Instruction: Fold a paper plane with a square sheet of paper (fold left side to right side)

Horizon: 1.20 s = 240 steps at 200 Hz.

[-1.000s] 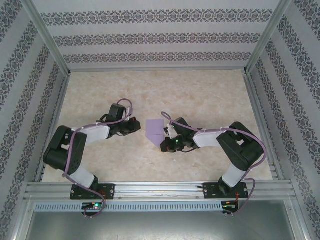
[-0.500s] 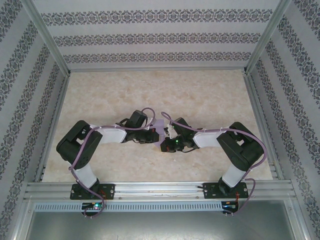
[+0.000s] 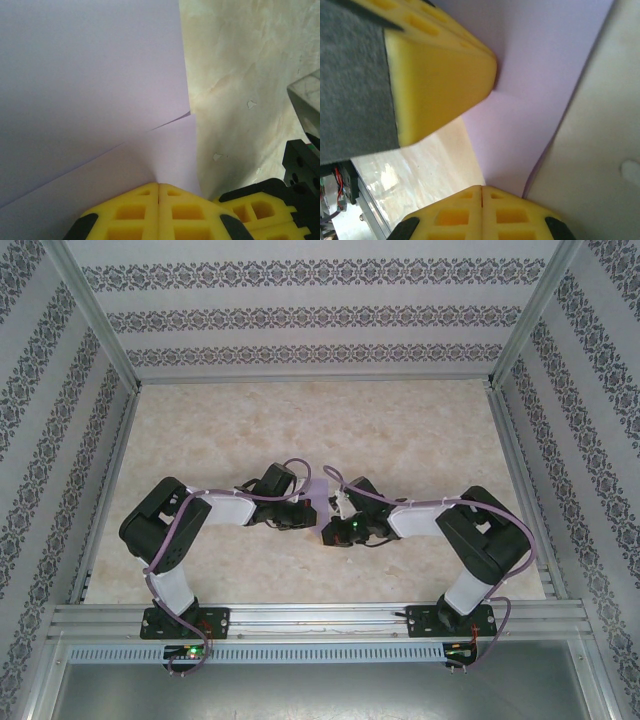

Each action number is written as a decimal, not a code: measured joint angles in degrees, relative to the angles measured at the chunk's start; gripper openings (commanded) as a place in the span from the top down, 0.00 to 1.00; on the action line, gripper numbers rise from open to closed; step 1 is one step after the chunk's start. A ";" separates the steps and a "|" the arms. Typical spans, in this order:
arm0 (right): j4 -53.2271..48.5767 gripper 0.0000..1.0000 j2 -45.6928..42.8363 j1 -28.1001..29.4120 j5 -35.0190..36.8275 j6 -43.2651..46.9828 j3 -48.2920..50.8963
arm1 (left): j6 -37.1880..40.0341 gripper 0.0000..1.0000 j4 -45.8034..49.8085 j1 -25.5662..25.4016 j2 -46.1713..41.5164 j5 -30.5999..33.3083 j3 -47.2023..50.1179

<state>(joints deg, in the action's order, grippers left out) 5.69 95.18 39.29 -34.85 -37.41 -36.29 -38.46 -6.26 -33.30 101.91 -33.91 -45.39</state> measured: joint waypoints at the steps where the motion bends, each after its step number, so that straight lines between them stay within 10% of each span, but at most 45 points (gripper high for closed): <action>1: 0.00 1.00 -0.04 0.00 0.00 0.00 0.04 | -0.02 1.00 0.02 0.00 0.00 0.00 0.00; 129: -5.33 1.00 -13.18 -2.08 -0.83 -1.40 2.54 | -2.10 1.00 -0.07 0.02 0.00 0.09 0.00; 240: -6.32 1.00 0.57 0.00 3.65 -0.46 -3.96 | -2.54 1.00 -0.11 0.02 0.02 0.11 0.00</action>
<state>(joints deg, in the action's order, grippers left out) -0.62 95.74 39.29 -31.20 -37.87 -40.25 -40.99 -6.37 -33.28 101.93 -33.80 -45.39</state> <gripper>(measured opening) 0.042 0.043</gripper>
